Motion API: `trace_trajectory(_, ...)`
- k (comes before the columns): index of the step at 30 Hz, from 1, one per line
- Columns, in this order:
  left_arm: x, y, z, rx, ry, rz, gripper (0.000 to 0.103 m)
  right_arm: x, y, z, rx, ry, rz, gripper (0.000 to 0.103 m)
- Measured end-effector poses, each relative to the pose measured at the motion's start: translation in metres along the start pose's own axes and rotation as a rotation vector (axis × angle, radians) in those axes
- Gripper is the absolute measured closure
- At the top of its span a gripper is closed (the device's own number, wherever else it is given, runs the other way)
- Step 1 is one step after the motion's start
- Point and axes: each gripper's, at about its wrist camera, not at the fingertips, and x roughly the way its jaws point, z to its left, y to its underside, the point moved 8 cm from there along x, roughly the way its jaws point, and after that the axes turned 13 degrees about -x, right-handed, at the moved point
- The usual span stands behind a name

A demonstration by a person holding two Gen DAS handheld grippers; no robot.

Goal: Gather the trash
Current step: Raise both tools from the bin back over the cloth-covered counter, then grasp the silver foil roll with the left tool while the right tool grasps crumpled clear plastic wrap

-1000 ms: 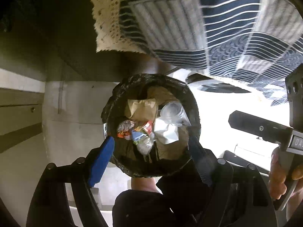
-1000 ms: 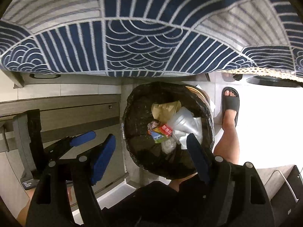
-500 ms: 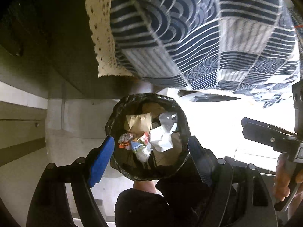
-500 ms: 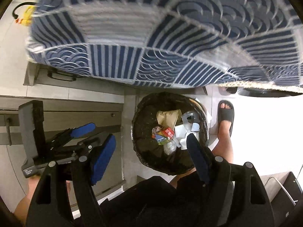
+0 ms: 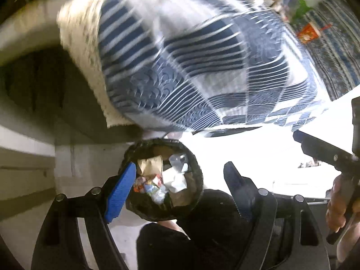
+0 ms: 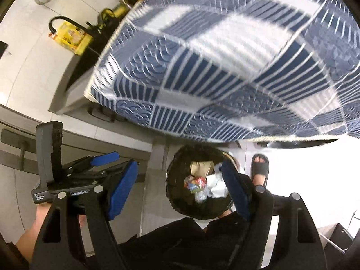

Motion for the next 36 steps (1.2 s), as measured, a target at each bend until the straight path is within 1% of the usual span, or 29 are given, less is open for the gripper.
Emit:
trace_trajectory(5,-0.028,-0.016,-0.02,0.042,0.004,-0.038,0.025,-0.039,-0.02,0.0,-0.029,0.027,-0.076,0.026)
trace_trajectory(6,-0.036,-0.021,-0.026,0.057,0.003,-0.054,0.025,-0.047,-0.027,-0.002,-0.044,0.047,-0.095,0.026)
trace_trajectory(8,-0.049,-0.03,-0.035,0.078,0.008,-0.082,0.025,-0.058,-0.04,-0.01,-0.054,0.074,-0.128,0.026)
trace_trajectory(12,-0.069,-0.052,-0.053,0.106,0.008,-0.13,0.025,-0.081,-0.065,-0.027,-0.066,0.1,-0.176,0.026)
trace_trajectory(15,-0.081,-0.069,-0.065,0.11,0.001,-0.176,0.025,-0.095,-0.088,-0.042,-0.085,0.118,-0.21,0.026)
trace_trajectory(19,-0.089,-0.094,-0.078,0.107,0.0,-0.207,0.025,-0.102,-0.115,-0.06,-0.097,0.12,-0.225,0.026)
trace_trajectory(25,-0.093,-0.132,-0.099,0.067,-0.012,-0.236,0.025,-0.093,-0.151,-0.084,-0.117,0.105,-0.213,0.026)
trace_trajectory(32,-0.095,-0.172,-0.117,0.033,-0.036,-0.267,0.025,-0.058,-0.194,-0.106,-0.174,0.083,-0.158,0.026)
trace_trajectory(36,-0.094,-0.196,-0.123,-0.009,-0.046,-0.278,0.025,-0.034,-0.218,-0.114,-0.208,0.067,-0.129,0.026)
